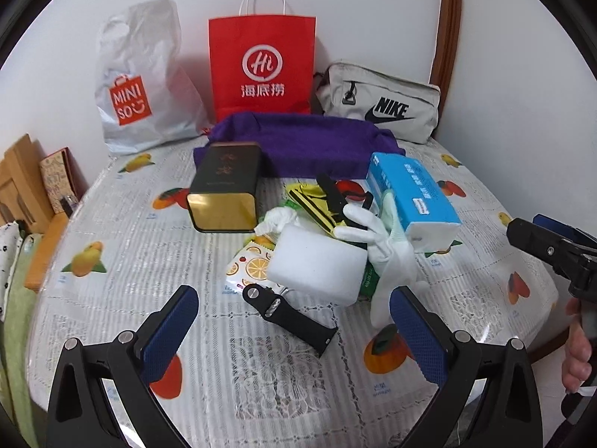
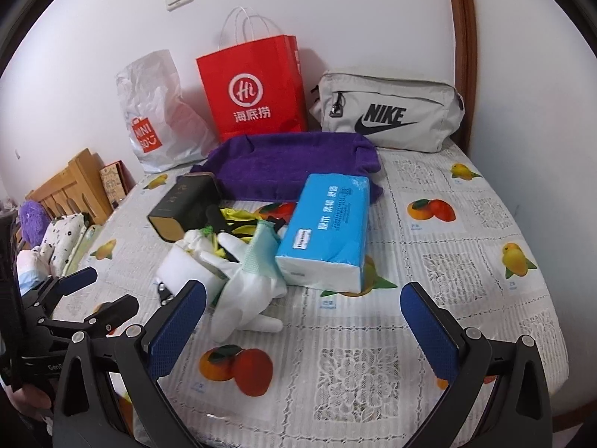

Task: Organize soft objects
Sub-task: 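Grasp the white sponge block with left gripper while right gripper grasps the white glove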

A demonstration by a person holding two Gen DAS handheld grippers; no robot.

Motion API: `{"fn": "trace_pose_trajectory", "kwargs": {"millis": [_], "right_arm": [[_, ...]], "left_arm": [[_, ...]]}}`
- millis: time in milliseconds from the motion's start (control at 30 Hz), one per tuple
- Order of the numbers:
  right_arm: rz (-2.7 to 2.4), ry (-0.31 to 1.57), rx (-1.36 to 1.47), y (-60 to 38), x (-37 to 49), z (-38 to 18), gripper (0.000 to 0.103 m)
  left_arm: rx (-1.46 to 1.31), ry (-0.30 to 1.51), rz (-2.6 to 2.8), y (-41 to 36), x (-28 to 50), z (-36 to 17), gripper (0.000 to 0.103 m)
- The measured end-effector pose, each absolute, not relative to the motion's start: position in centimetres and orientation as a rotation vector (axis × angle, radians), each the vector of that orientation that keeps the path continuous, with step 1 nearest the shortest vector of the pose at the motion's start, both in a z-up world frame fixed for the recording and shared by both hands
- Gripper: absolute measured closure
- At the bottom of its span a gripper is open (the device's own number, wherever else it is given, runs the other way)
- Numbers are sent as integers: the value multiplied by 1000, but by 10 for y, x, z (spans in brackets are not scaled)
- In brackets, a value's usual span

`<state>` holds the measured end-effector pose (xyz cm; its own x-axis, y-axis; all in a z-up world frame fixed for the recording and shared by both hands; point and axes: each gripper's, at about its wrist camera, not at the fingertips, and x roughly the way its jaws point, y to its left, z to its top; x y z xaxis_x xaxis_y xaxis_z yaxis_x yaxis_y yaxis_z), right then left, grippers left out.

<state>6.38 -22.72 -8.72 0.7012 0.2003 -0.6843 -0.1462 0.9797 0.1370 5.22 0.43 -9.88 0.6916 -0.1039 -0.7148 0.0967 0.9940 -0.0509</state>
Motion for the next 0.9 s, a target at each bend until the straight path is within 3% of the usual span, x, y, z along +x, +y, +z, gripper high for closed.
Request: {"fn": "trace_pose_trajectory", "kwargs": {"millis": [700,733,767,900], "right_arm": [[172,836,133,-264,97,-121,1],[178,841,125,-263,98,-123,1],[183,846,120,-261,99,-124,1],[234,860,117,-252,104,-127,3]], "left_arm": [[195,872,-219,-30,114,-152,0],[201,874,-222,-30,117,-154,8],[198,876,-238,-30,120,-156,25],[110,877,-273,-18,120,-150,23]]}}
